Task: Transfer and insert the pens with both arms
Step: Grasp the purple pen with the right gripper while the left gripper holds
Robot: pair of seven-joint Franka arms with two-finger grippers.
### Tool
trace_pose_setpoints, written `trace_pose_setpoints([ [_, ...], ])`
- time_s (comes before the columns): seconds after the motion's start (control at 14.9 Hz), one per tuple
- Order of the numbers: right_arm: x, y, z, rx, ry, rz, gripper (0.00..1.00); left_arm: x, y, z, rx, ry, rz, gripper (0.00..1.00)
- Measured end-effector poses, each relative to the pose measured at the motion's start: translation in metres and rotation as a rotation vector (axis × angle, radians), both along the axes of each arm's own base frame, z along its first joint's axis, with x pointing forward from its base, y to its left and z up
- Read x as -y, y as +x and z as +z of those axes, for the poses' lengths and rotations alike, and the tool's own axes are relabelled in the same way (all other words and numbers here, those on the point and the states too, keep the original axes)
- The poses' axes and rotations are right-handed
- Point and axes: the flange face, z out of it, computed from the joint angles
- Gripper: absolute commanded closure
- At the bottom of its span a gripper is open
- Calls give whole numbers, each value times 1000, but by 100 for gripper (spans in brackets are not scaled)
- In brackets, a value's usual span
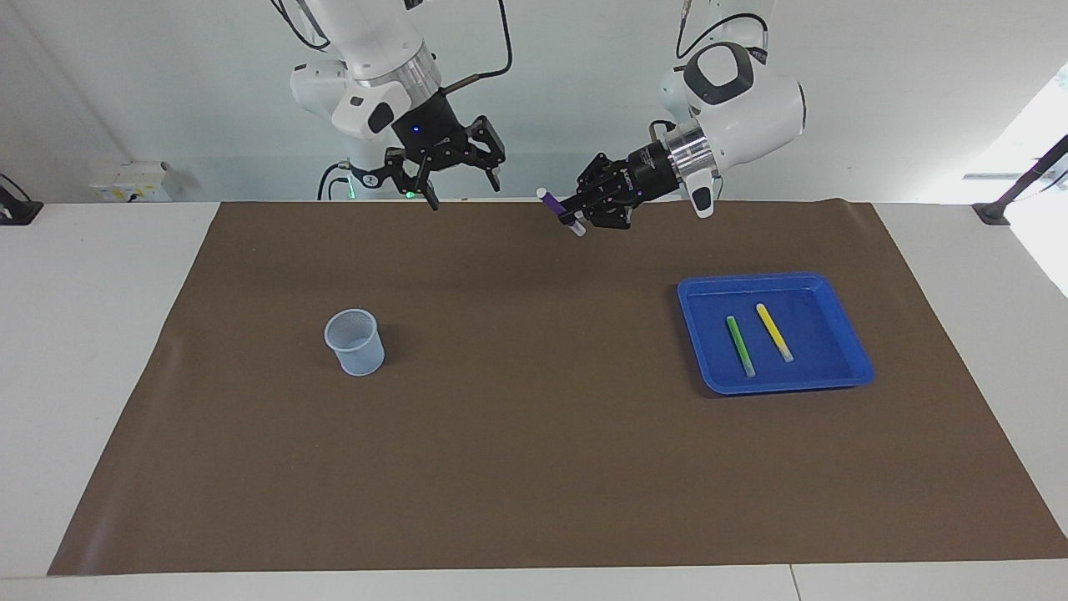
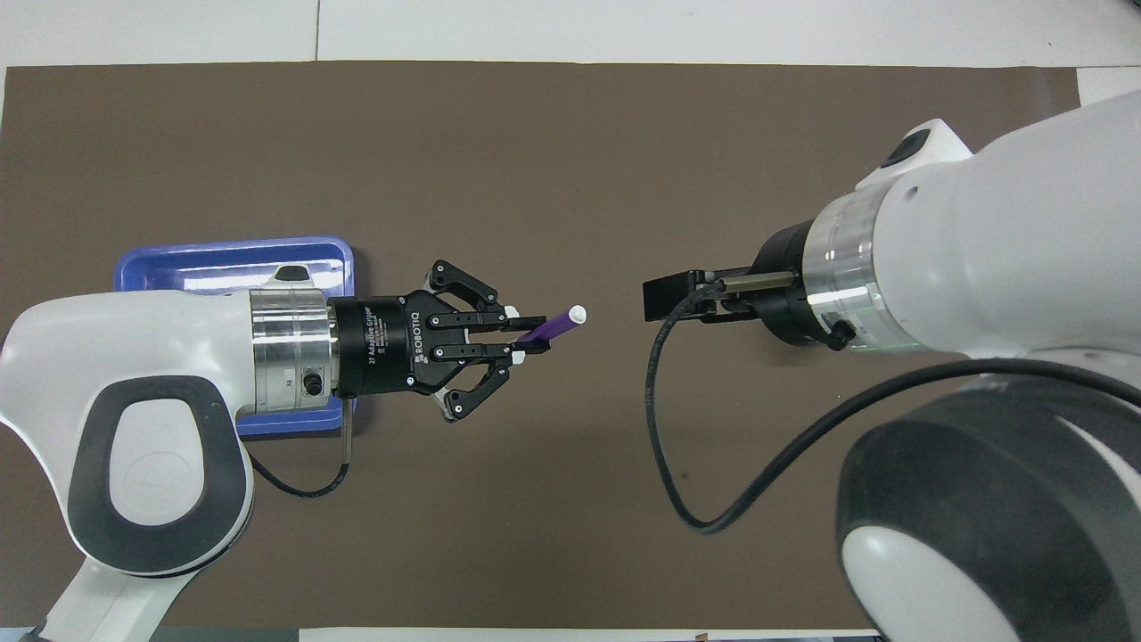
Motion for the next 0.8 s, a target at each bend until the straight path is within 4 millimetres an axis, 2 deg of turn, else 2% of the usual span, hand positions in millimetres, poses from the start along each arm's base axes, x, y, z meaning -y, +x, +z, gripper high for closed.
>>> trace_pose_setpoints([
  [0.2,-23,-4,-7,-21,14,-24,0,1,0,0,-1,-2,8,100],
  [0.54,-47,11,-8,-27,90,-84,0,0,1,0,-4,-2,20,100],
  [0.8,-71,12,-12,-22,128,-98,0,-1,2,1,-5,-12,38,100],
])
